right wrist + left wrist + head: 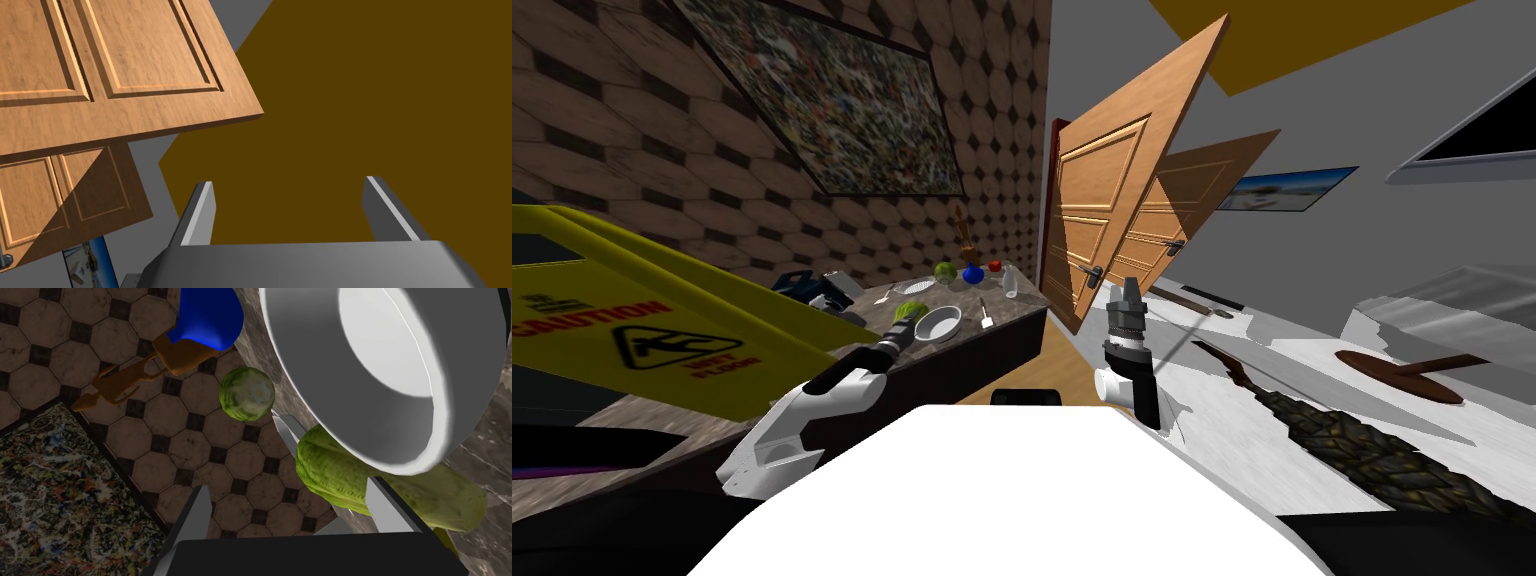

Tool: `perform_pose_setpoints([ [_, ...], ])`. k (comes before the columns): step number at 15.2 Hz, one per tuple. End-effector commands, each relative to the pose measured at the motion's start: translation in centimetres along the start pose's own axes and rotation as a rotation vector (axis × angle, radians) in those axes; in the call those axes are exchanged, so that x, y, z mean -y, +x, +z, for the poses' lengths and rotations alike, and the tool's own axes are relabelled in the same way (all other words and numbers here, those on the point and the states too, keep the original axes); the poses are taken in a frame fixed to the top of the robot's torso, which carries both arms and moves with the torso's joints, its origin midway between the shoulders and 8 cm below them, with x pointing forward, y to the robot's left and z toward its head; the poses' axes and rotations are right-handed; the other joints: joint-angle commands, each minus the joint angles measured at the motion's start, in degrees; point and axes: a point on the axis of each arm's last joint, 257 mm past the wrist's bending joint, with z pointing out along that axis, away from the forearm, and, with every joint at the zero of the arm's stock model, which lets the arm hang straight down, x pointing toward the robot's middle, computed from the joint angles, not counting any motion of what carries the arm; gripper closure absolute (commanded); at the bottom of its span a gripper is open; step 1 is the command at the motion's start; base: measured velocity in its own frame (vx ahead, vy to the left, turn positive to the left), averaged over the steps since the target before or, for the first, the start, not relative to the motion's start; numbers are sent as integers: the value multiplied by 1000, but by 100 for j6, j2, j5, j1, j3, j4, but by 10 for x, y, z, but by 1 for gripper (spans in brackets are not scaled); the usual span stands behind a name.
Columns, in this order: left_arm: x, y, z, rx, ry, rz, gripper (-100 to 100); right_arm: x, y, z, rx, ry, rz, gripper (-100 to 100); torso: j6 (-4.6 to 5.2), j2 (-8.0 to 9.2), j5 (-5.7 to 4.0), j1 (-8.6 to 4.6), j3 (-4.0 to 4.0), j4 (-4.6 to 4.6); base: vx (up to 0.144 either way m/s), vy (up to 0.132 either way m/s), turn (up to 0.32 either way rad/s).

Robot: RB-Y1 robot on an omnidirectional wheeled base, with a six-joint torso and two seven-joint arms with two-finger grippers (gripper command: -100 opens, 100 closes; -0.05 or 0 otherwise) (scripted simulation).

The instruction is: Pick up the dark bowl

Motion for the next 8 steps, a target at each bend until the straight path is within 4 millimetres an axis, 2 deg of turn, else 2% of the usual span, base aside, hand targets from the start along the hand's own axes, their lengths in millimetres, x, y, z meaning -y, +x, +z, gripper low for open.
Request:
perform_pose_setpoints([
  [1, -10, -3, 1, -1, -45, -3, -100, 0, 0, 0, 0, 0, 0, 0, 0, 0, 0, 0, 0, 0, 13, -19, -7],
  [2, -12, -2, 1, -2, -53, -3, -100, 0, 0, 0, 0, 0, 0, 0, 0, 0, 0, 0, 0, 0, 8, -12, -1],
  [3, -18, -13, 1, 6, -80, -12, -100, 0, 0, 0, 0, 0, 0, 0, 0, 1, 1, 2, 1, 0, 16, -21, -27],
  [6, -29, -12, 0, 1, -124, -12, -100, 0, 0, 0, 0, 0, 0, 0, 0, -1, 0, 0, -1, 0, 16, -19, -8],
  [7, -37, -21, -1, 8, -159, -23, -100, 0, 0, 0, 0, 0, 0, 0, 0, 1, 1, 2, 0, 0, 18, -22, -21],
  [8, -41, -21, -2, 6, -176, -23, -100, 0, 0, 0, 0, 0, 0, 0, 0, -1, 0, 0, 0, 0, 26, -25, -25],
])
